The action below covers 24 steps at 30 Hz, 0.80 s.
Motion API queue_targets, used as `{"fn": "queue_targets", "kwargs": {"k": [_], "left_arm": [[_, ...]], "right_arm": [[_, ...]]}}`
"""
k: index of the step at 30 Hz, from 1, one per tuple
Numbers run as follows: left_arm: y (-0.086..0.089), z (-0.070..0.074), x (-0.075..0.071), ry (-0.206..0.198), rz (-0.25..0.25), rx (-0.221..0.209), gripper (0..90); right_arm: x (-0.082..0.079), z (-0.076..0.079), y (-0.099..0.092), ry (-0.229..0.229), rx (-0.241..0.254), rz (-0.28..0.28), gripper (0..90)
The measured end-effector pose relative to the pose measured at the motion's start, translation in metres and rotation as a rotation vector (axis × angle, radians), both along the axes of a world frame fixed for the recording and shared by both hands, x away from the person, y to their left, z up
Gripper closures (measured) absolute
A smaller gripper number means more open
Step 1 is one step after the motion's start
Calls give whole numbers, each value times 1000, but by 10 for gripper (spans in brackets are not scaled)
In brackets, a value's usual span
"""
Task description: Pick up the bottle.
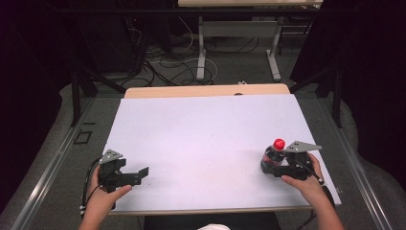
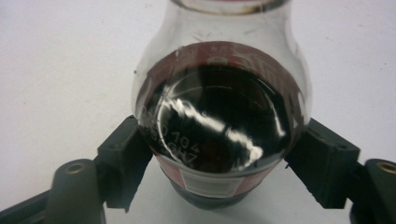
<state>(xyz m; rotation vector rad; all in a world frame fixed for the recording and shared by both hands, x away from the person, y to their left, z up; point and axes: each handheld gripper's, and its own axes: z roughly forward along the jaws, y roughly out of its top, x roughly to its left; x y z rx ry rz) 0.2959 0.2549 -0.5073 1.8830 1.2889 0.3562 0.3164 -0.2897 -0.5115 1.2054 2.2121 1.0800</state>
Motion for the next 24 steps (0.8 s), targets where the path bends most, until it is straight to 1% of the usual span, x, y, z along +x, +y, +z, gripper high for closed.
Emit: {"fn": "queue_targets", "kwargs": {"k": [2, 5, 6, 7, 11, 14, 15, 18, 19, 20, 23, 24], "left_arm": [[0, 0, 0, 1, 1, -2, 4], [0, 0, 0, 1, 3, -4, 4], [0, 0, 0, 6, -2, 3, 4], [0, 0, 0, 7, -3, 3, 4], [0, 0, 1, 8, -5, 8, 4], [-1, 0, 0, 11, 1, 2, 4], [-1, 0, 1, 10, -1, 4, 4], [-1, 0, 1, 7, 10, -7, 4], [-1, 0, 1, 6, 3, -1, 4], [-1, 0, 1, 3, 4, -2, 4], [-2, 1, 1, 4, 11, -9, 4], [-1, 1, 1, 1, 4, -3, 4]], "right_arm": [[0, 1, 2, -3, -23, -8, 278], [-1, 1, 4, -11, -31, -10, 280], [-2, 0, 5, -30, -39, -3, 282], [-3, 0, 5, -31, -44, -6, 282], [-2, 1, 5, -29, -40, -7, 283], [-2, 1, 5, -23, -33, -8, 285], [-3, 3, 5, -30, -41, -3, 287], [-3, 3, 7, -40, -43, -8, 288], [-3, 3, 7, -40, -43, -8, 288], [-4, 4, 9, -50, -51, -8, 290], [-4, 4, 11, -58, -48, 14, 292], [-4, 5, 14, -53, -39, 23, 293]]}}
